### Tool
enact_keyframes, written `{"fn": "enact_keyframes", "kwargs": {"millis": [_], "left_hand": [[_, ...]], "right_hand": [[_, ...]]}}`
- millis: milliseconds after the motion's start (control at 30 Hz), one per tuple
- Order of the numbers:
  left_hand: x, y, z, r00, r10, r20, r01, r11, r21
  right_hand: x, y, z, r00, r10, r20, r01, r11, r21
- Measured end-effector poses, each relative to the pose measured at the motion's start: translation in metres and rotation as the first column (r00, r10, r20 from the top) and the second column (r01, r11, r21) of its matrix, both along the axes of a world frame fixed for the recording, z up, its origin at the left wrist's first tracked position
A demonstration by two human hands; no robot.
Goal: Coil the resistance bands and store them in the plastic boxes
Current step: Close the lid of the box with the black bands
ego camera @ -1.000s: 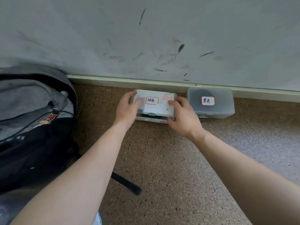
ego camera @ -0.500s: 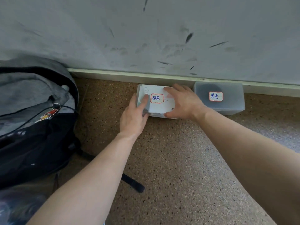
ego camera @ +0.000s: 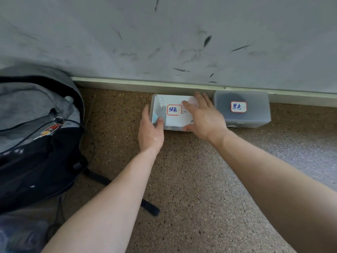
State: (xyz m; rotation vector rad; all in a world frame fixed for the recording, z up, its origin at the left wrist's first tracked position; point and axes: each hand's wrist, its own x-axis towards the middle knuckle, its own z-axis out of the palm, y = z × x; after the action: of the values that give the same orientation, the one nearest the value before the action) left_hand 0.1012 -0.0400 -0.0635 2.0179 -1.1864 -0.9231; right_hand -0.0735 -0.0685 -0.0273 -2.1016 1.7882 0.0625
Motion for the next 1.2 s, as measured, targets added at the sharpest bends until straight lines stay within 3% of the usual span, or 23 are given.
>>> {"fn": "enact_keyframes", "kwargs": {"millis": [67, 133, 200, 233, 267, 333, 367, 400, 500, 667, 867, 933, 1067, 1200], "left_hand": [[-0.004, 0.000, 0.001, 0.987, 0.147, -0.062, -0.143, 0.988, 0.057], [-0.006, 0.001, 0.002, 0.961, 0.271, -0.058, -0.265, 0.960, 0.090], [-0.007, 0.000, -0.002, 0.914, 0.387, -0.120, -0.370, 0.918, 0.141], [-0.008, 0.000, -0.003, 0.891, 0.420, -0.174, -0.392, 0.904, 0.173], [-0.008, 0.000, -0.005, 0.875, 0.432, -0.218, -0.394, 0.898, 0.197], [-0.008, 0.000, -0.009, 0.890, 0.402, -0.214, -0.362, 0.910, 0.204], [-0.009, 0.001, -0.006, 0.910, 0.373, -0.179, -0.340, 0.921, 0.189], [-0.009, 0.000, -0.005, 0.930, 0.342, -0.134, -0.318, 0.933, 0.170], [-0.011, -0.005, -0.003, 0.959, 0.267, -0.096, -0.251, 0.956, 0.153], [-0.023, -0.015, -0.006, 0.967, 0.233, -0.102, -0.218, 0.966, 0.137], [-0.026, -0.025, 0.010, 0.986, 0.168, -0.010, -0.163, 0.968, 0.189], [-0.025, -0.027, 0.023, 0.990, 0.092, 0.104, -0.113, 0.971, 0.213], [-0.027, -0.020, 0.063, 0.916, -0.198, 0.349, 0.157, 0.977, 0.142], [-0.029, -0.009, 0.112, 0.755, -0.415, 0.507, 0.400, 0.905, 0.145]], "right_hand": [[0.006, 0.024, -0.008, 0.999, -0.042, 0.004, 0.042, 0.975, -0.218], [0.013, 0.049, -0.017, 0.982, -0.122, 0.142, 0.165, 0.922, -0.351], [0.022, 0.069, -0.018, 0.889, -0.327, 0.320, 0.388, 0.910, -0.146], [0.026, 0.073, -0.020, 0.791, -0.491, 0.365, 0.506, 0.860, 0.059], [0.028, 0.075, -0.020, 0.630, -0.661, 0.407, 0.596, 0.748, 0.292], [0.029, 0.068, -0.024, 0.168, -0.889, 0.427, 0.559, 0.443, 0.701], [0.027, 0.063, -0.026, -0.012, -0.916, 0.402, 0.490, 0.345, 0.800], [0.023, 0.056, -0.028, -0.086, -0.914, 0.396, 0.465, 0.314, 0.828], [0.012, 0.039, -0.031, -0.050, -0.899, 0.434, 0.512, 0.350, 0.784], [0.000, 0.023, -0.025, -0.086, -0.904, 0.420, 0.512, 0.321, 0.797], [0.000, 0.024, -0.018, -0.018, -0.924, 0.381, 0.514, 0.319, 0.796], [-0.003, 0.030, -0.008, 0.117, -0.922, 0.369, 0.543, 0.370, 0.754], [-0.019, 0.038, 0.026, 0.522, -0.764, 0.380, 0.543, 0.641, 0.542], [-0.038, 0.046, 0.079, 0.746, -0.587, 0.315, 0.470, 0.799, 0.376]]}}
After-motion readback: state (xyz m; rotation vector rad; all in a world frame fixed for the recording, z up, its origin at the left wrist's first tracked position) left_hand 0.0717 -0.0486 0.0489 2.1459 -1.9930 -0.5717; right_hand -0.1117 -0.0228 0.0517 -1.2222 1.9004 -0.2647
